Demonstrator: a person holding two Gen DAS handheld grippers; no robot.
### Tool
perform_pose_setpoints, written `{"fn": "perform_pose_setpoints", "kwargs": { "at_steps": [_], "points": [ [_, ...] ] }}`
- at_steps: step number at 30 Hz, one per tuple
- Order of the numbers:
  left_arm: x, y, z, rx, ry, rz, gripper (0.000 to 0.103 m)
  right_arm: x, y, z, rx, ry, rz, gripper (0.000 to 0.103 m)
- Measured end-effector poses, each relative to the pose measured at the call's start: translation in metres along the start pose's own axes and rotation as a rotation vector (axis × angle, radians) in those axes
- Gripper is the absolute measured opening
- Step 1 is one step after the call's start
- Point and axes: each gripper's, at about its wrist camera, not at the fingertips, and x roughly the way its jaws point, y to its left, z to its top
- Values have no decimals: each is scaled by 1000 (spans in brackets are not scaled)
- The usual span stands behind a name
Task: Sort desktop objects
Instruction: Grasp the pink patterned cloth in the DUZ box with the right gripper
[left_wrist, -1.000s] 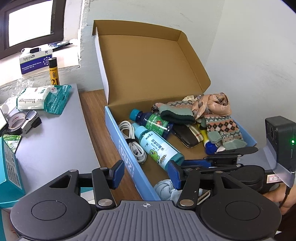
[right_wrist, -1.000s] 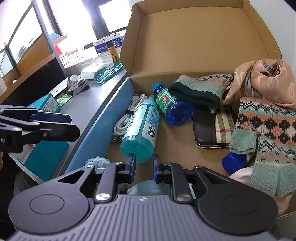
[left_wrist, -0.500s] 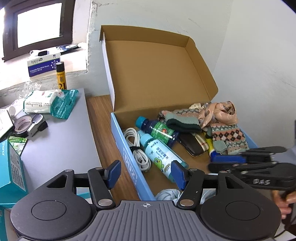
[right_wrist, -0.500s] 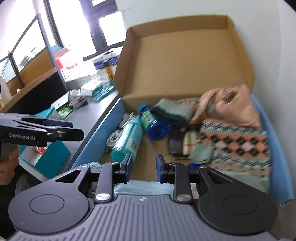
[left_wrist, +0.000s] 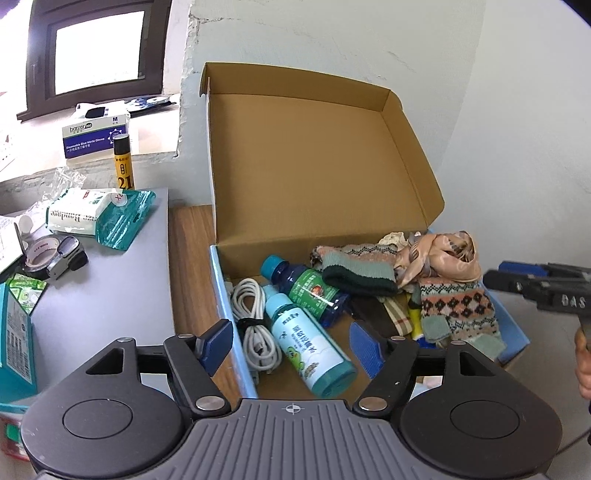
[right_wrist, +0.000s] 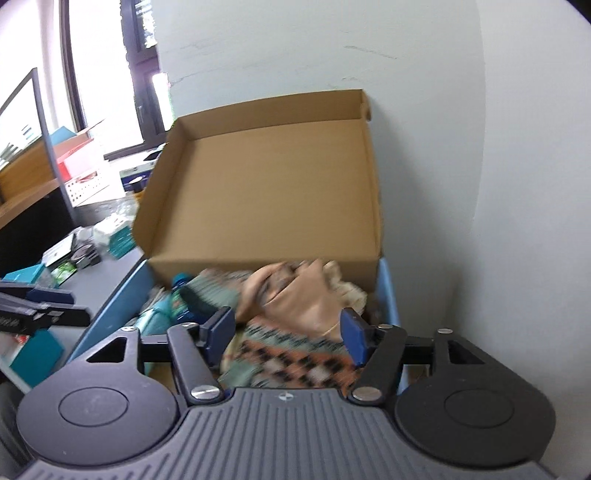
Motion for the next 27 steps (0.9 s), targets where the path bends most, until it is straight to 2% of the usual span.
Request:
{"fn": "perform_pose_setpoints", "kwargs": {
  "at_steps": [3, 6, 9, 12, 13, 15, 17, 19, 22, 27],
  "points": [
    [1, -10, -3, 22, 2, -13, 82, 2, -14, 8, -10, -6, -11, 71],
    [2, -20, -6, 53, 7, -36, 84, 3, -28, 17, -20, -13, -22, 71],
    [4, -29, -10, 66, 10, -44, 92, 5, -42, 25, -30, -19, -33, 71],
    [6, -35, -13, 77, 10, -48, 93, 10, -50, 32, -38, -4, -17, 70],
    [6, -37, -13, 80, 7, -46, 93, 13, -51, 33, -40, 5, -6, 68],
    [6, -39, -15, 85, 2, -41, 93, 20, -51, 35, -42, 25, 8, 47],
    [5, -40, -16, 82, -1, -38, 93, 26, -51, 36, -36, 42, 12, 40],
    [4, -39, -17, 74, -5, -34, 93, 27, -53, 37, -35, 44, 18, 26],
    [1, -35, -18, 60, -13, -26, 93, 22, -55, 38, -23, 31, 29, 19],
    [-5, -29, -18, 39, -24, -8, 93, -1, -40, 44, -38, -32, 71, 19]
  ]
}}
